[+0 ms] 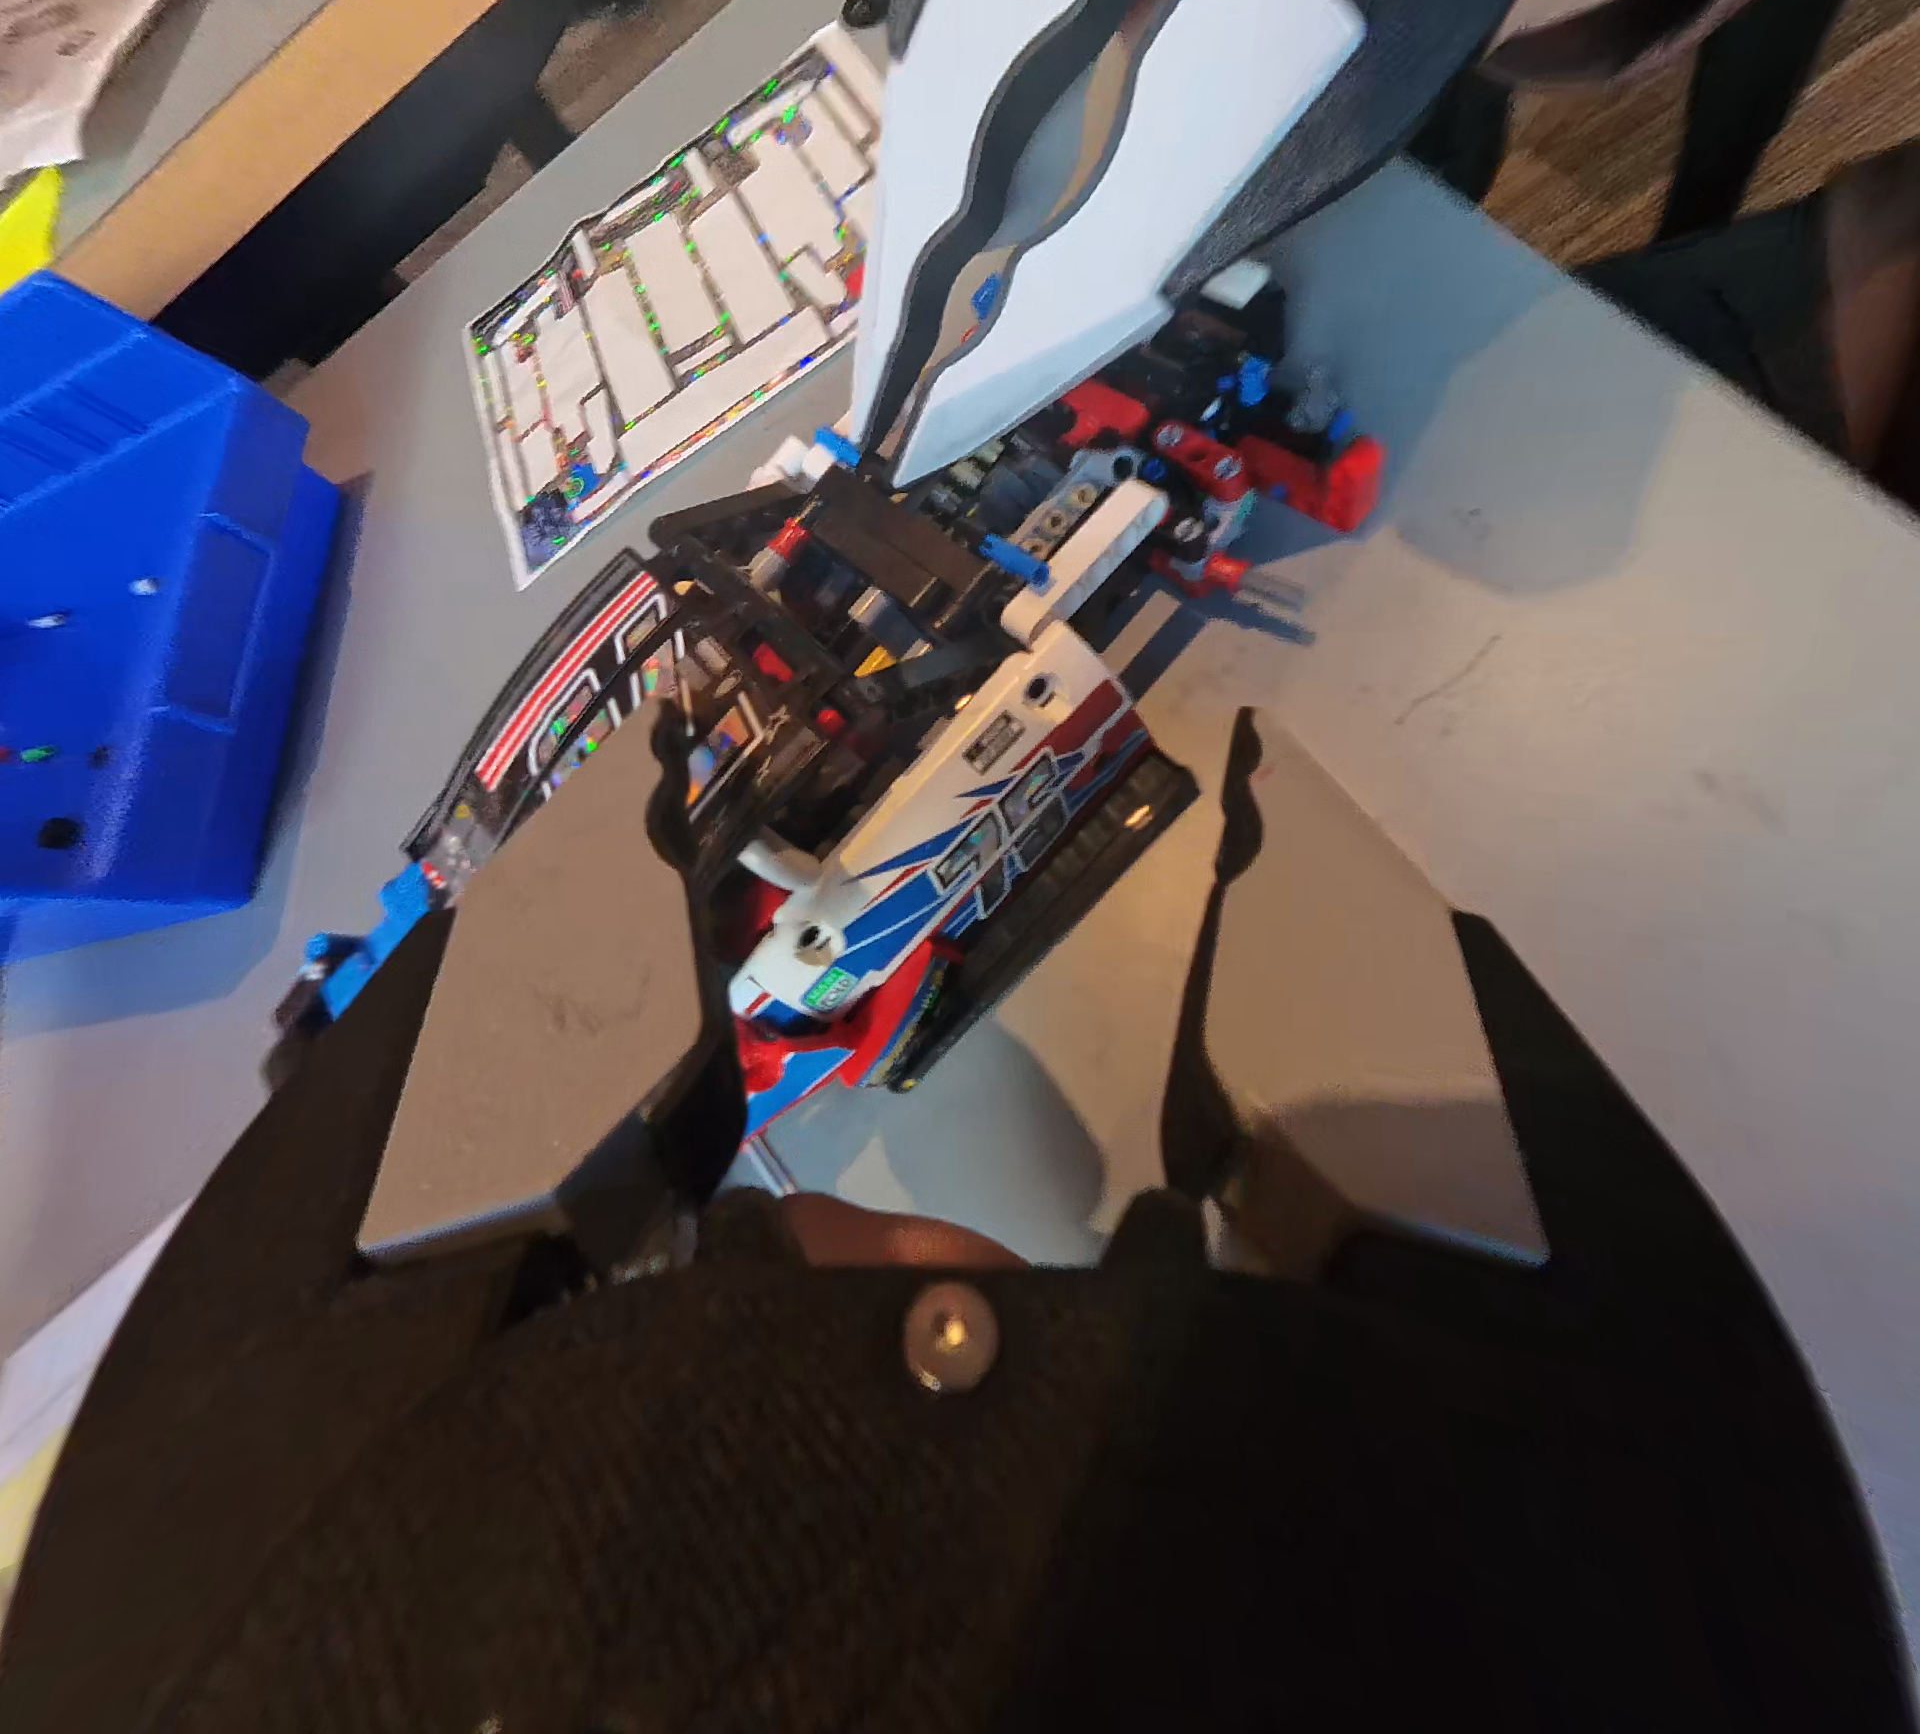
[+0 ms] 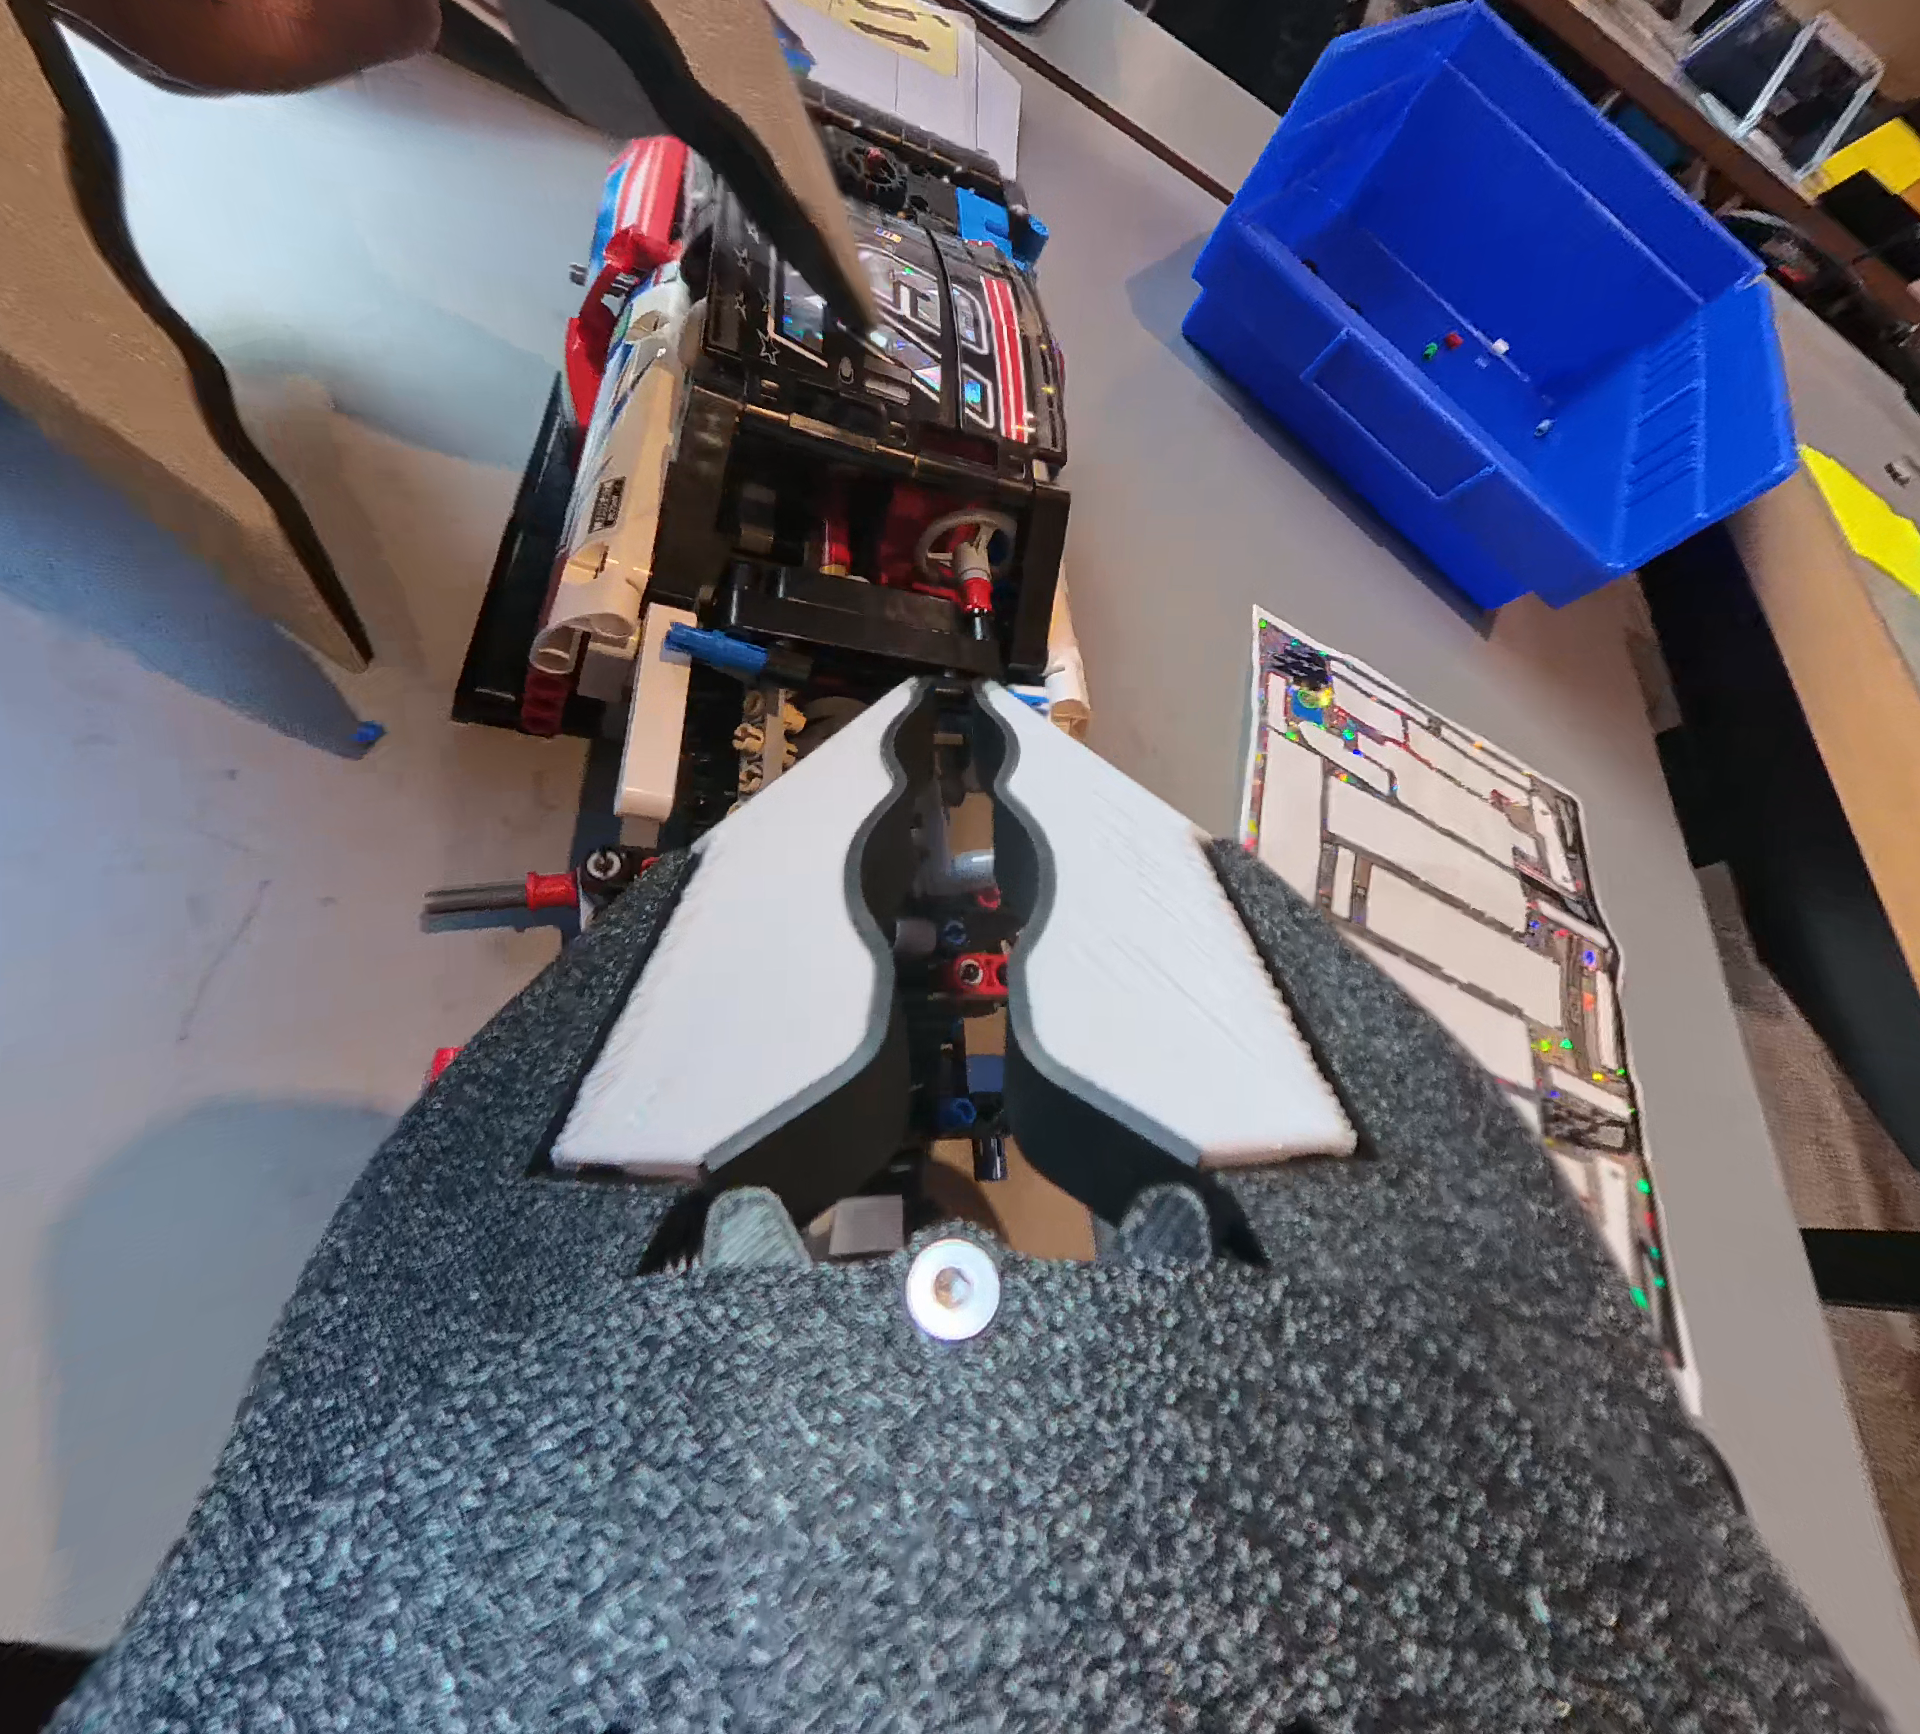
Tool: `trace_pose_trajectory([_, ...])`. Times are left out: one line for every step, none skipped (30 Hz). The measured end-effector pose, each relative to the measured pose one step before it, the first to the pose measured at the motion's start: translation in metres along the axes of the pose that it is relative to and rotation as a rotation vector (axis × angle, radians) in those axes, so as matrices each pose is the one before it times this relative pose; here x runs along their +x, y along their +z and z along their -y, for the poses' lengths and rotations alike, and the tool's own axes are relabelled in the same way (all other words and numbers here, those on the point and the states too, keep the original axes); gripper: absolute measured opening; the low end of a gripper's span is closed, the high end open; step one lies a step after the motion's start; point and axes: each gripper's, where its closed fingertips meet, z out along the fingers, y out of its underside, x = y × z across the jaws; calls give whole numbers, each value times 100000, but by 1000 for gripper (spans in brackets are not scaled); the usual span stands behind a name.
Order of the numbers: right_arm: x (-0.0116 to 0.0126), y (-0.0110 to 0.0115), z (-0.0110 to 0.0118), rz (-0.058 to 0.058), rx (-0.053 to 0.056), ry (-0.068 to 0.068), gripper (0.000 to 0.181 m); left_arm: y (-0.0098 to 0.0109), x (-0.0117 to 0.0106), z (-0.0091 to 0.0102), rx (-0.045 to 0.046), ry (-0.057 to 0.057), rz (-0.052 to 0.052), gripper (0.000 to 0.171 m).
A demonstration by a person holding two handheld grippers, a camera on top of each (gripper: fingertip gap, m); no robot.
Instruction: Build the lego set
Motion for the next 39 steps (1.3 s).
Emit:
trace_pose_trajectory([-5,-218,33,1734,272,2121,8,-468,400,525,2949,-3211,-4360,93])
trace_pose_trajectory([123,-414,271,1897,2179,2564,11,-602,134,616,3188,-3177,-2603,91])
trace_pose_trajectory([318,-542,357,1411,2828,2995,13,-739,-80,594,3095,-2231,-814,92])
trace_pose_trajectory([372,-560,254,1919,1979,3120,15,-828,-141,440,2219,-1273,51,91])
trace_pose_trajectory([376,-535,50,2761,707,2841,18,-849,-85,61,-128,-809,340,91])
trace_pose_trajectory([499,-479,-242,2666,-833,2343,19,-875,125,-478,-3186,-563,-178,93])
trace_pose_trajectory([613,-443,-490,2447,-2010,1981,23,-879,315,-826,-4708,-189,-264,95])
trace_pose_trajectory([454,-413,-564,3639,-2212,1593,26,-867,482,-1030,-5002,-290,-160,95])
trace_pose_trajectory([149,-431,-544,5274,-1842,1365,30,-804,731,-1042,-4089,-969,-550,95])
trace_pose_trajectory([185,-464,-496,4478,-1310,1271,34,-682,949,-1091,-3597,-1490,-1052,93])
trace_pose_trajectory([340,-455,-503,2658,-655,609,42,-487,1025,-1156,-3637,-1535,-788,90])
trace_pose_trajectory([383,-404,-591,1840,-715,132,44,-242,935,-1242,-4005,-1598,245,89])
trace_pose_trajectory([261,-315,-654,2080,-1054,193,46,-31,905,-1194,-3916,-1495,347,87])
trace_pose_trajectory([-146,-195,-707,4122,-1321,269,46,188,801,-1018,-3093,-1524,557,85])
trace_pose_trajectory([-447,-67,-721,5499,-1654,659,47,291,734,-998,-3248,-1401,231,81])
trace_pose_trajectory([-344,50,-612,4106,-1480,752,49,338,523,-1007,-3842,-1202,445,79])
trace_pose_trajectory([-346,122,-456,3288,-875,138,50,313,262,-833,-3315,-1439,936,76])
trace_pose_trajectory([-433,175,-351,3110,-661,-282,50,125,94,-302,-673,-2211,692,72])
trace_pose_trajectory([-271,212,-252,1533,-692,-321,51,-138,55,172,1587,-2867,-169,65])
trace_pose_trajectory([-213,224,-207,735,-739,-636,52,-75,-27,-30,174,-1186,247,58])
trace_pose_trajectory([-399,227,-183,1545,-916,-1139,51,26,-131,-287,-1373,-472,823,51])
trace_pose_trajectory([-448,214,-118,1479,-1105,-1580,51,99,1,-241,-943,-1004,-708,44])
trace_pose_trajectory([-461,192,-28,1065,-957,-1959,51,46,12,-104,-324,-1999,-1468,38])
trace_pose_trajectory([-373,189,-17,271,-864,-2078,55,52,-26,4,103,-1632,-1512,39])
trace_pose_trajectory([-185,169,-78,-706,-1017,-2025,57,48,120,4,52,-925,-2142,36])
trace_pose_trajectory([-117,125,-46,-602,-612,-1517,57,68,117,38,357,-518,-1741,33])
trace_pose_trajectory([-143,66,23,95,-108,-879,57,66,169,62,427,-379,-1940,30])
trace_pose_trajectory([-213,41,65,740,139,-360,56,76,21,125,745,75,-867,24])
trace_pose_trajectory([-239,34,59,858,135,-193,54,74,-10,104,312,1500,-572,23])
trace_pose_trajectory([-141,16,16,103,-190,-526,53,90,9,140,107,890,-336,23])
trace_pose_trajectory([-36,-38,-23,-554,-305,-721,53,106,29,179,41,1511,-19,22])
trace_pose_trajectory([63,-140,-16,-940,-39,-627,52,113,106,238,289,2382,264,22])
trace_pose_trajectory([181,-273,85,-1449,740,-298,52,112,329,212,325,2625,-581,22])
trace_pose_trajectory([201,-419,237,-1334,1600,114,51,76,410,181,-211,2382,-971,22])
trace_pose_trajectory([177,-531,438,-1294,2485,355,47,30,408,281,421,1597,-983,22])
trace_pose_trajectory([104,-632,697,-1560,3463,-16,44,-33,415,522,1850,765,-1338,22])
trace_pose_trajectory([-113,-620,911,-1355,4101,-1211,40,-94,323,783,3536,511,-1053,22])
trace_pose_trajectory([-436,-515,1023,-676,4281,-2535,36,-101,81,993,4568,833,211,22])
trace_pose_trajectory([-808,-316,1074,461,4064,-3549,35,-68,156,1111,4837,663,-581,22])
